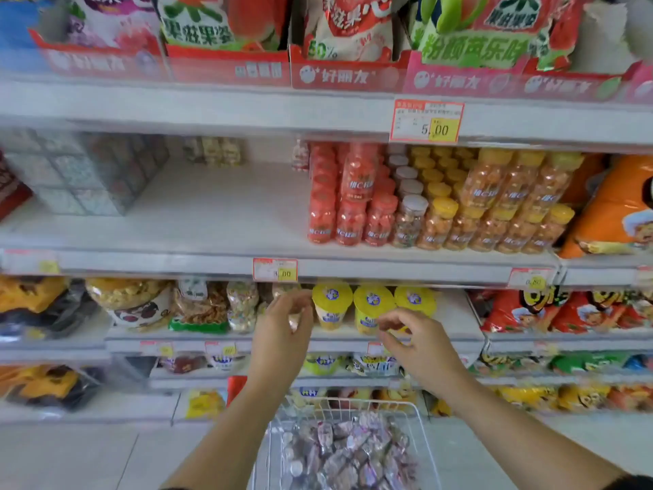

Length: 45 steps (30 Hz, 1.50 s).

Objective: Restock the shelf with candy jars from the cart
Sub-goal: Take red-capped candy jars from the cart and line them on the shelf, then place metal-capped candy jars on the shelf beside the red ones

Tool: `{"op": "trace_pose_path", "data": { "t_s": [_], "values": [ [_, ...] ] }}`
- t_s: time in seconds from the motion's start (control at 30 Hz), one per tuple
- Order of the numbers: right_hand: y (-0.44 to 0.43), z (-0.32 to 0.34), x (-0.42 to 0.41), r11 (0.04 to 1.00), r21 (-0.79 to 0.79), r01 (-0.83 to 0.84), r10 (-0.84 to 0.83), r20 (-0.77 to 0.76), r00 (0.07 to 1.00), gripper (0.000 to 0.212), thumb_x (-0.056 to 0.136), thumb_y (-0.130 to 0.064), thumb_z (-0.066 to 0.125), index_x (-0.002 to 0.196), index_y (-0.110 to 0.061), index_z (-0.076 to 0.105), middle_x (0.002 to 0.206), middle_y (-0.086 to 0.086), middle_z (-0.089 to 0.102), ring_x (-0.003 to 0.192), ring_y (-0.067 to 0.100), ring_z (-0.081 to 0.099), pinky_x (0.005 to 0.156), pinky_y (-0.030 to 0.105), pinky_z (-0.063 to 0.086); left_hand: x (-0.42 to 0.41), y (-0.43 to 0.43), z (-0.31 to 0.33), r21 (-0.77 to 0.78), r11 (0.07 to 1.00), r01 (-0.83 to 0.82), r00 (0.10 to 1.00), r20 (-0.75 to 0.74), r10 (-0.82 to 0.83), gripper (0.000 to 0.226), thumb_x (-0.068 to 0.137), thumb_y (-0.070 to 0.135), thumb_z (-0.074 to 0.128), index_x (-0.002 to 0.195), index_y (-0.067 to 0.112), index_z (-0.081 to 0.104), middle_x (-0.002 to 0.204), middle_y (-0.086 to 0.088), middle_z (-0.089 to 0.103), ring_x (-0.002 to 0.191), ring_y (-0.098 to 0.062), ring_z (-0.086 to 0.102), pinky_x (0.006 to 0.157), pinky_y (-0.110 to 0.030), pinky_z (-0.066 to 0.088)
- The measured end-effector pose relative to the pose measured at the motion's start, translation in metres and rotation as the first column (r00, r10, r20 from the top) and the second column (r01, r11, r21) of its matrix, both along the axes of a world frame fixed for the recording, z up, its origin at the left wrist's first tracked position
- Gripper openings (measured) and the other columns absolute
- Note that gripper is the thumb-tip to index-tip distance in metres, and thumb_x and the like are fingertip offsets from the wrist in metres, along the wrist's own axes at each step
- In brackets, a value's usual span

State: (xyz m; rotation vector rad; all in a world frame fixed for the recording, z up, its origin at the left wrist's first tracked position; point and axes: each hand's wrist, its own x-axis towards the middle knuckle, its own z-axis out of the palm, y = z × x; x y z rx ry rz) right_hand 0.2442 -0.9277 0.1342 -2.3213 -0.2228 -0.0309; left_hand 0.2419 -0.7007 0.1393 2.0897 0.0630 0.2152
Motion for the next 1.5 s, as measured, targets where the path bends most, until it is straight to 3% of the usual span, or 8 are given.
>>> {"op": "trace_pose_path", "data": {
  "t_s": [0.3,0.53,0.67,0.8,0.93,1.1,1.23,1.5],
  "values": [
    [-0.024,-0.185,-0.104,0.978,-0.144,-0.149,0.013,-0.676,0.737,0.026,0.091,-0.026,0.069,0.116,-0.023,0.064,0.113,-0.005,0.064,0.102,0.013,0.061,0.085,0.027,0.048,-0.136,-0.014,-0.162,0.176,0.975,0.135,0.85,-0.526,-0.023,0.028,0.093,0.022,0.06,0.119,0.03,0.064,0.117,0.005,0.066,0.105,-0.019,0.064,0.091,-0.034,0.05],
    [-0.066,-0.307,-0.159,0.881,-0.471,-0.049,-0.345,-0.708,0.616,0.08,0.074,-0.07,0.059,0.143,-0.036,0.041,0.152,0.015,0.035,0.143,0.033,0.028,0.107,0.043,0.038,-0.197,-0.014,-0.262,0.316,0.732,0.604,0.616,-0.768,-0.176,0.045,0.097,0.04,0.053,0.141,0.036,0.045,0.141,0.009,0.051,0.125,-0.017,0.051,0.107,-0.037,0.04],
    [-0.066,-0.347,-0.172,0.874,-0.465,0.142,-0.468,-0.727,0.503,0.076,0.084,-0.042,0.073,0.149,-0.03,0.036,0.156,0.019,0.027,0.132,0.039,0.042,0.103,0.04,0.042,-0.216,-0.032,-0.312,0.212,0.664,0.717,0.497,-0.823,-0.274,0.048,0.098,0.042,0.054,0.144,0.036,0.043,0.145,0.009,0.049,0.127,-0.017,0.051,0.105,-0.036,0.041],
    [-0.025,-0.372,-0.193,0.92,-0.361,0.154,-0.381,-0.73,0.567,0.059,0.09,-0.024,0.069,0.144,-0.018,0.046,0.136,0.01,0.057,0.104,0.028,0.063,0.076,0.026,0.045,-0.223,-0.043,-0.34,0.266,0.61,0.747,0.514,-0.813,-0.274,0.044,0.101,0.025,0.052,0.142,0.038,0.044,0.138,0.008,0.055,0.122,-0.02,0.056,0.096,-0.039,0.047],
    [0.0,-0.374,-0.205,0.909,-0.389,0.147,-0.38,-0.633,0.674,0.04,0.093,-0.033,0.065,0.131,-0.02,0.061,0.128,0.005,0.065,0.114,0.024,0.062,0.093,0.033,0.05,-0.227,-0.032,-0.358,0.317,0.601,0.733,0.558,-0.785,-0.267,0.055,0.098,0.005,0.051,0.139,0.04,0.047,0.128,0.007,0.06,0.113,-0.02,0.061,0.086,-0.037,0.049],
    [0.011,-0.358,-0.209,0.965,-0.254,0.062,-0.221,-0.666,0.713,0.039,0.09,-0.043,0.067,0.124,-0.024,0.065,0.127,-0.003,0.065,0.117,0.017,0.06,0.093,0.029,0.047,-0.234,0.007,-0.358,0.291,0.65,0.702,0.571,-0.776,-0.269,0.04,0.106,0.024,0.041,0.143,0.039,0.046,0.135,0.01,0.056,0.125,-0.016,0.053,0.095,-0.03,0.042],
    [0.001,-0.346,-0.206,0.791,-0.612,0.009,-0.34,-0.428,0.837,0.041,0.085,-0.053,0.066,0.121,-0.035,0.063,0.148,-0.001,0.042,0.13,0.026,0.043,0.093,0.04,0.046,-0.241,0.061,-0.35,0.306,0.664,0.683,0.569,-0.792,-0.22,0.039,0.107,0.033,0.037,0.143,0.044,0.044,0.143,0.016,0.051,0.133,-0.011,0.046,0.099,-0.028,0.04],
    [0.075,-0.367,-0.201,0.901,-0.433,0.016,-0.314,-0.627,0.712,0.064,0.093,-0.025,0.065,0.149,-0.013,0.037,0.154,0.008,0.035,0.126,0.028,0.053,0.1,0.038,0.044,-0.268,0.164,-0.334,0.46,0.733,0.501,0.698,-0.716,-0.028,0.033,0.098,0.05,0.053,0.13,0.047,0.058,0.129,0.019,0.063,0.118,-0.01,0.059,0.09,-0.025,0.043]
  ]
}}
